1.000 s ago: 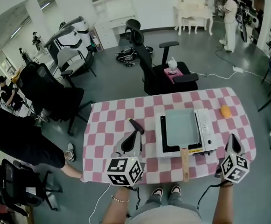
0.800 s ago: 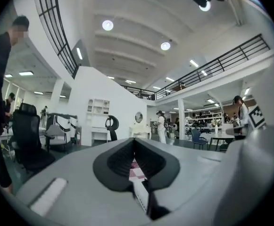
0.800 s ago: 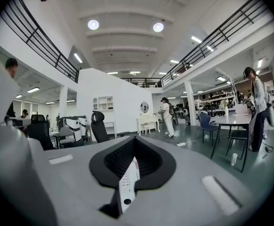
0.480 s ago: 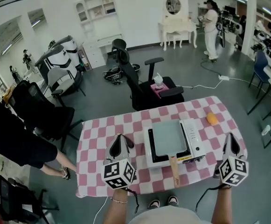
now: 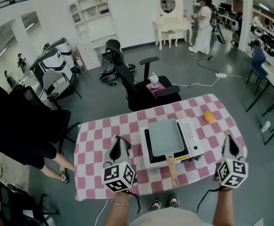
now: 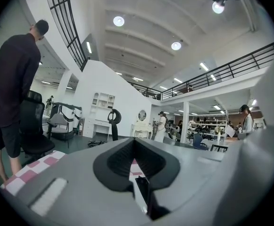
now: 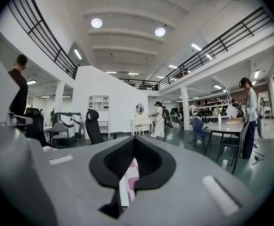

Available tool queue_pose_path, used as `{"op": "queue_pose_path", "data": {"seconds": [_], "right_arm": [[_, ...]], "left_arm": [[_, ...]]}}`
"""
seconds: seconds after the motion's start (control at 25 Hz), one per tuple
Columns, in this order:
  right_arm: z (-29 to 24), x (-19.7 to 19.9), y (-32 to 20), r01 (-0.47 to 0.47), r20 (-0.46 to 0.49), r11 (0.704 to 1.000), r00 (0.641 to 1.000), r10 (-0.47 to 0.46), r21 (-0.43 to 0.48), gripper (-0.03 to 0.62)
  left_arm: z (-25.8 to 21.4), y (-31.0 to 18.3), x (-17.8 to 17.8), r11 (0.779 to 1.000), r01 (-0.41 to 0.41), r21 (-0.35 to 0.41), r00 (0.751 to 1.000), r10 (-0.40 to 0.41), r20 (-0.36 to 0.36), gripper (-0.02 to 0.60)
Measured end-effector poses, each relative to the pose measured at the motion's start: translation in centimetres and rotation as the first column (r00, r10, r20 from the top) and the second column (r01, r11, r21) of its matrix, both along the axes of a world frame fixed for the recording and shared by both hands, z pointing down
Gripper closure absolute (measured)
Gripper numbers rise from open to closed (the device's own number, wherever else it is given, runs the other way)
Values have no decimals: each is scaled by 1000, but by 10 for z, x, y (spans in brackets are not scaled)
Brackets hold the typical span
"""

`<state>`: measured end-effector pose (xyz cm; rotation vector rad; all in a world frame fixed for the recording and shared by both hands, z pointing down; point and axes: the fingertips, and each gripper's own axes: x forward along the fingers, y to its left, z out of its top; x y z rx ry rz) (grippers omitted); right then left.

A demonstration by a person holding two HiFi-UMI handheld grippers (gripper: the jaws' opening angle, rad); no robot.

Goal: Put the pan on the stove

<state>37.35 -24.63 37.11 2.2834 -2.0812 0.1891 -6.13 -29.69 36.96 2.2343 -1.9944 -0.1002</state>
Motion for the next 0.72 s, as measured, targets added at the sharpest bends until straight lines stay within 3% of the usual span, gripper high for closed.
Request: {"op": "queue_pose_path", "data": {"seconds": [0.72], "right_arm": [[-4, -1, 3, 10, -32, 1000, 999, -10, 4, 586]], "left_arm": [[11, 5, 3, 999, 19, -36, 1000, -19, -16, 584]]}}
